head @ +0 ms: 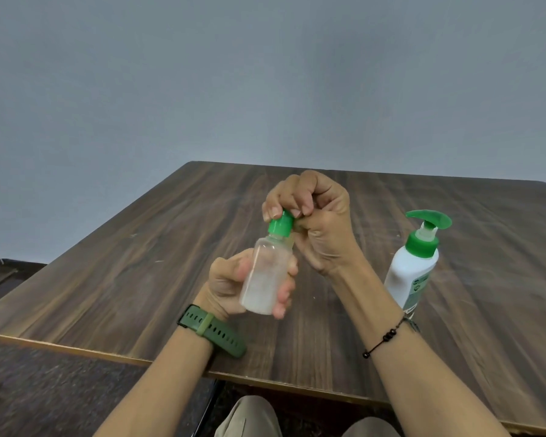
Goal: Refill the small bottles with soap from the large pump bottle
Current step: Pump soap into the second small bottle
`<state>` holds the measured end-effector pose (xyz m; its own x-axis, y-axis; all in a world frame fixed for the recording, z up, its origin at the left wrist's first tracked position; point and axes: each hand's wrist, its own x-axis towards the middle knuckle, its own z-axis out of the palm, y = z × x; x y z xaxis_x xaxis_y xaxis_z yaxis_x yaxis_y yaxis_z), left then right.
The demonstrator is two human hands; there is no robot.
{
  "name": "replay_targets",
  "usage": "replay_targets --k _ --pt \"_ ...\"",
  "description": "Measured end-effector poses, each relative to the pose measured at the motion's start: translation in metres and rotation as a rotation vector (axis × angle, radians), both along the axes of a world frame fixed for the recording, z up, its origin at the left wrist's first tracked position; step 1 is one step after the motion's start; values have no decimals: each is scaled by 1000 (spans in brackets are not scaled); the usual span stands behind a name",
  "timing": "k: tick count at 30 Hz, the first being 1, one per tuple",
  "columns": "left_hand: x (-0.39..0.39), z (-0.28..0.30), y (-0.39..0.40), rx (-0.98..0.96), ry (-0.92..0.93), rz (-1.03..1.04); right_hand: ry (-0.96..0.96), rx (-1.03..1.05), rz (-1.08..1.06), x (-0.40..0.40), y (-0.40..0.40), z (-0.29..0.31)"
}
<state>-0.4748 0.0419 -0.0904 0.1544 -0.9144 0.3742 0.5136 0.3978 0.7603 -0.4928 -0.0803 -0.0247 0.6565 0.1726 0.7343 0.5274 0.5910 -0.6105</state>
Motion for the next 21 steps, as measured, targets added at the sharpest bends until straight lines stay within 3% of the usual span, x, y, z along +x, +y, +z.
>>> replay_targets --k 4,6,9,11,16,21 --pt "3 1 -1 -30 5 50 10 -195 -78 4 -13 5" --pt "7 -3 5 22 -27 145 81 -446 -283 3 -26 8" --pt "10 -8 12 123 -57 272 29 -1005 -669 -1 -35 17" --pt "12 -9 14 182 -83 333 -39 -1206 -714 -2 -32 18" --pt "14 -9 15 188 -84 322 -51 -1158 -583 -6 -32 26" --pt "14 -11 18 180 -89 293 1 -905 -438 -3 -37 20"
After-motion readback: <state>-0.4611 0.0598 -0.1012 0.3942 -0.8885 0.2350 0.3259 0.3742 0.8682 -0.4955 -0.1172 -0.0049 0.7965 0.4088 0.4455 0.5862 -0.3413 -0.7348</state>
